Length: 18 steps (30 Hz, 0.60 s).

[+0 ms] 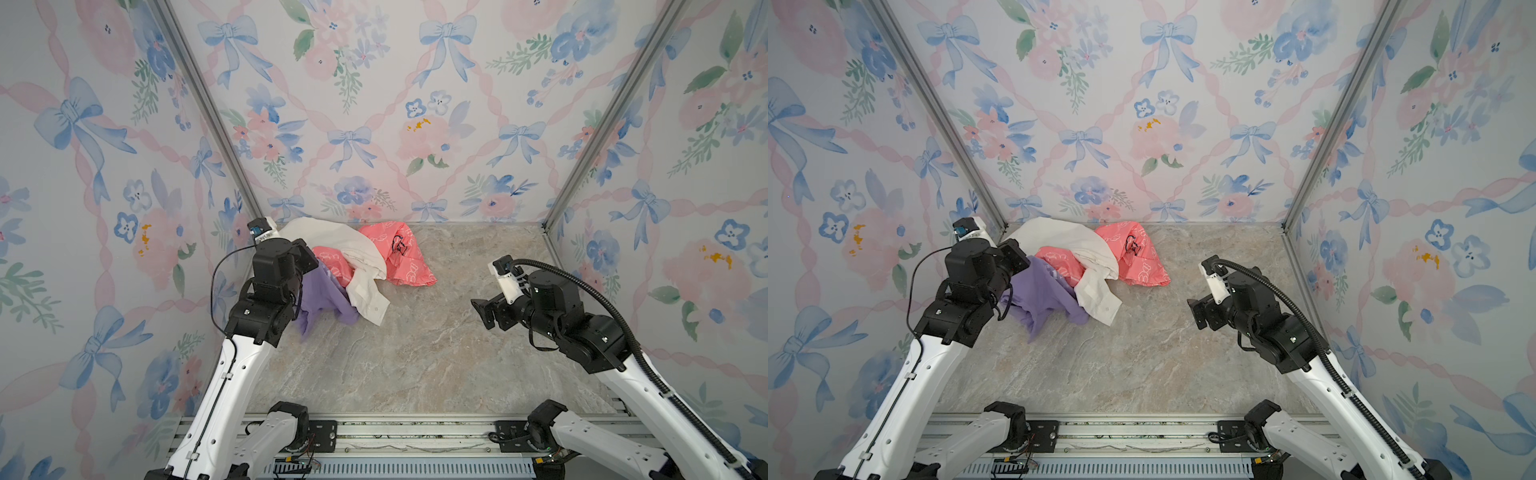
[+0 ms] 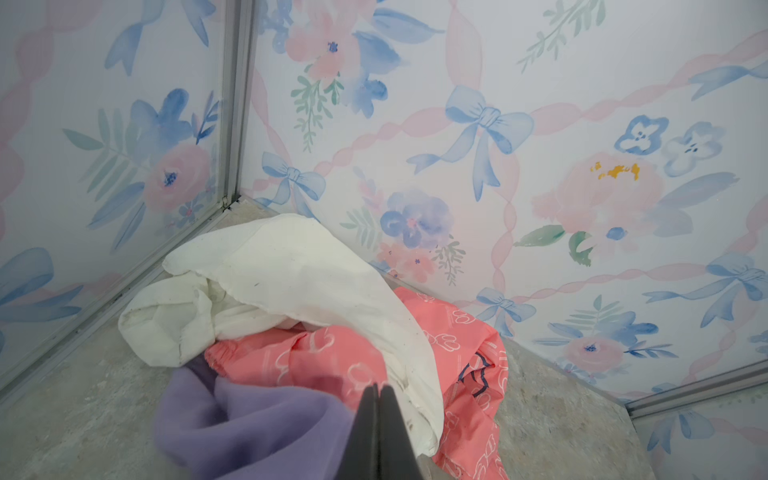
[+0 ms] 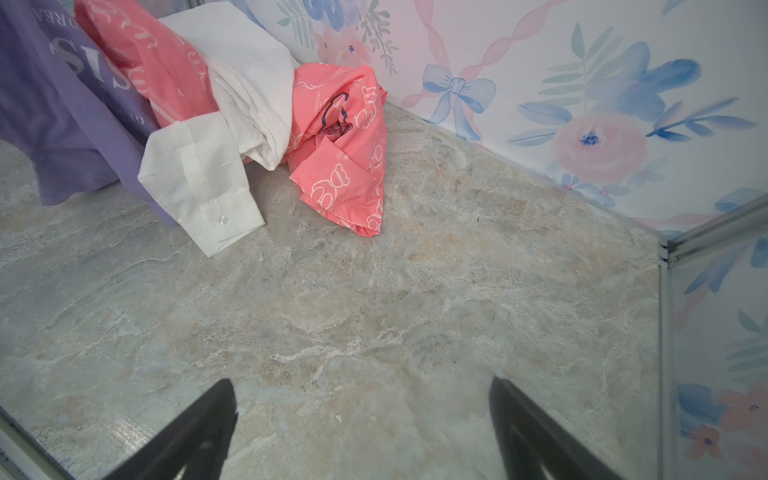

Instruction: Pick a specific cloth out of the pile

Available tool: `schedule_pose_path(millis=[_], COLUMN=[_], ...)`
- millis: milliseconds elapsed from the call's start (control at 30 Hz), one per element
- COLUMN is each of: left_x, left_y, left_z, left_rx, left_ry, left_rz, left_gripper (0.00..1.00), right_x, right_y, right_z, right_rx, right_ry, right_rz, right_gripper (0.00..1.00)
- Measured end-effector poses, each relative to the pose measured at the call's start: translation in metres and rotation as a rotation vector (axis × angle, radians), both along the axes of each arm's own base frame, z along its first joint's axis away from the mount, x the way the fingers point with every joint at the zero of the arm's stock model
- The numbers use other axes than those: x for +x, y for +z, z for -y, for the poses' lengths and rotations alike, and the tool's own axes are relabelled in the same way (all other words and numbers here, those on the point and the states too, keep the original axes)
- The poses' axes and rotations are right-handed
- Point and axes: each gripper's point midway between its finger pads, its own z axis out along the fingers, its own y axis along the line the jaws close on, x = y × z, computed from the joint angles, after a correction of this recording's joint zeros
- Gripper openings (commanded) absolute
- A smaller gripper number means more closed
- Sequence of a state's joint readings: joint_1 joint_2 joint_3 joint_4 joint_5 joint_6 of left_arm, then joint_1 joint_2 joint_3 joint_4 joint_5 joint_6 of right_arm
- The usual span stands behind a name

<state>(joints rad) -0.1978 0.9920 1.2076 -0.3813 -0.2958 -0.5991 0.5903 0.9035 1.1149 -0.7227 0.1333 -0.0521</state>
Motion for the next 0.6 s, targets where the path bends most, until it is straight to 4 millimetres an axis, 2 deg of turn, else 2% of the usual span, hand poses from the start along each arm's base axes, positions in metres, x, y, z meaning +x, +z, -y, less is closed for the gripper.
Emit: schedule_pose_path(millis=[300, 600], left_x=[-0.002, 0.011], left_y=[0.083, 0.129], left_z=[-0.001, 0.017], left_rx=[0.038, 0.102], left_ry=[-0.008, -0.077], left_rz=[0.165, 0.233], left_gripper=[0.00, 0.00], right_x=[0.000, -0.009], right_y=[0.004, 0.004], right_z=[0.016, 0.021], right_rx=[0.020, 0.057], right_ry=[-0.097, -0.120], right_rz=[0.013, 0.000], right_gripper=[0.97, 0.97])
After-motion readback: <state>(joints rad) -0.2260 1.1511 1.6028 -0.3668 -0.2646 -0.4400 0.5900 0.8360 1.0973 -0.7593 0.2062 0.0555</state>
